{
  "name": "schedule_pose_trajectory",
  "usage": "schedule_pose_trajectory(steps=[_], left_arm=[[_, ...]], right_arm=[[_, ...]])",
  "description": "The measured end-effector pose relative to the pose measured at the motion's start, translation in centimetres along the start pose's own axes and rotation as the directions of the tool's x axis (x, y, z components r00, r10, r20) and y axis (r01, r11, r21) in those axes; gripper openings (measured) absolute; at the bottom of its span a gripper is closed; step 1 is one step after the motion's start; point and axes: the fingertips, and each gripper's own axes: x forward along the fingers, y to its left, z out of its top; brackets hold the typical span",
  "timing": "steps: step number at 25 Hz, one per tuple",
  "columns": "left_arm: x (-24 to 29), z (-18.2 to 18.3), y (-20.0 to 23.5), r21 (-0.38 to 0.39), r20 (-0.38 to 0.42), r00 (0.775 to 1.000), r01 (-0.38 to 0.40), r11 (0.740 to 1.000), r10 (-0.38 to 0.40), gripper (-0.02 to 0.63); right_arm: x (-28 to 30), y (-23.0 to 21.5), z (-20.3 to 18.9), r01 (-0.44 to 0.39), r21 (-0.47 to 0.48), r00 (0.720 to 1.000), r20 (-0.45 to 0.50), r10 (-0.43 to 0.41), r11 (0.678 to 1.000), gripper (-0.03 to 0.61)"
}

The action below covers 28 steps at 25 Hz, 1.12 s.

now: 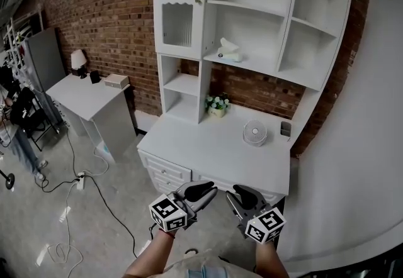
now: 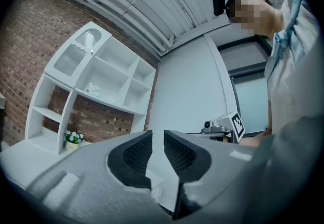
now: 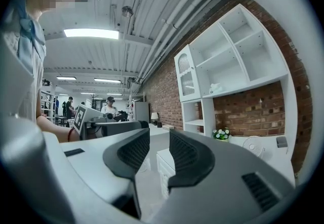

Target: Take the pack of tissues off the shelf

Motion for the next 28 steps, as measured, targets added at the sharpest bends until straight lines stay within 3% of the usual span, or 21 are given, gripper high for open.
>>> schedule_pose_trajectory(steps=[13, 28], left_arm=[[-0.1, -0.6, 6.6, -0.025, -0.029, 0.998, 0.046, 0.999, -0.047, 0.061], [-0.2, 0.9, 13.0, -0.053, 0.010, 1.000, -0.002, 0.999, 0.003, 0.061]], right_arm=[[7.1, -1.7, -0.6, 0.016, 0.033, 1.000, 0.024, -0.016, 0.999, 0.071], [11.5, -5.3, 1.4, 0.012, 0.036, 0.999, 0.046, -0.013, 0.999, 0.067]])
